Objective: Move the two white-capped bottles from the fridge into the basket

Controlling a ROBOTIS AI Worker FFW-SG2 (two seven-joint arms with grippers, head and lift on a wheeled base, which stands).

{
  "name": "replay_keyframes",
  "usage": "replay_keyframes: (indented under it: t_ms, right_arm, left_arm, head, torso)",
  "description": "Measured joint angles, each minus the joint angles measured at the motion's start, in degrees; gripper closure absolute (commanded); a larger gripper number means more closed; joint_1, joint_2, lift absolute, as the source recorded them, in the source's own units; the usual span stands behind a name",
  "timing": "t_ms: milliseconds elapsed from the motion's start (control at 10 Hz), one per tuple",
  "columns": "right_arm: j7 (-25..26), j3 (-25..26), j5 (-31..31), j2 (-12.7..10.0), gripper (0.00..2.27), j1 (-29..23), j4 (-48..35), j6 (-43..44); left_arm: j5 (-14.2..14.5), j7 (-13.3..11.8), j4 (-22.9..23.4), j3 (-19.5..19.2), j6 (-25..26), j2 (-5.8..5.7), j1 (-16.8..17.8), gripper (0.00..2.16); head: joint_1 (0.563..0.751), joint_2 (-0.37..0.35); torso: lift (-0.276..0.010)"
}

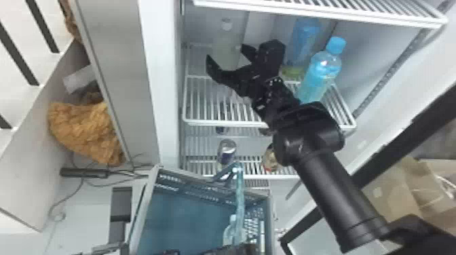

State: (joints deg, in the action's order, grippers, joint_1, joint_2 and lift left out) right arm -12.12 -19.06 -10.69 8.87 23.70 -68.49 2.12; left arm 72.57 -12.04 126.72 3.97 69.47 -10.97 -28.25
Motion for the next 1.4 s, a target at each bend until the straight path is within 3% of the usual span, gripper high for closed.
replay_keyframes:
  t_ms: [100,200,300,1000,1400]
  right_arm:
    - [0.1,-0.2,-0.2,0.0,0.42,0.5,0.4,0.3]
    - [0.1,-0.8,-1.1,0.0,0.82,1.0,1.1,0.4]
    - [0.3,-1.2,-1.9,0.0,0.89,1.3,1.6,0.3]
    - [1.0,-1.3,-3.4,0.0,0.89,0.6,0.5,2.3]
    - [1.1,1.0,-3.6,0.1,0.89,-2.6,-4.4,2.5]
  left_arm:
    - [0.0,0.0,-0.1,0.1,0.0,0.00,0.2,1.19]
    - [0.0,0.0,-0.2,0.1,0.0,-0.01,0.3,1.19]
    - [0.1,0.0,-0.2,0.1,0.0,-0.01,0.3,1.19]
    - [0.2,-0.1,-0.2,0.1,-0.2,-0.10,0.2,1.19]
    - [0.5,-0.2,-0.2,-0.3,-0.2,-0.18,-0.3,1.19]
  head:
    - [0.695,-0.169]
    - [0.695,-0.166]
    - [0.695,-0.164]
    - [0.695,-0.162]
    - [0.695,-0.171]
  torso:
    - [0.000]
    - [0.000]
    - [0.000]
    - [0.000]
    - [0.000]
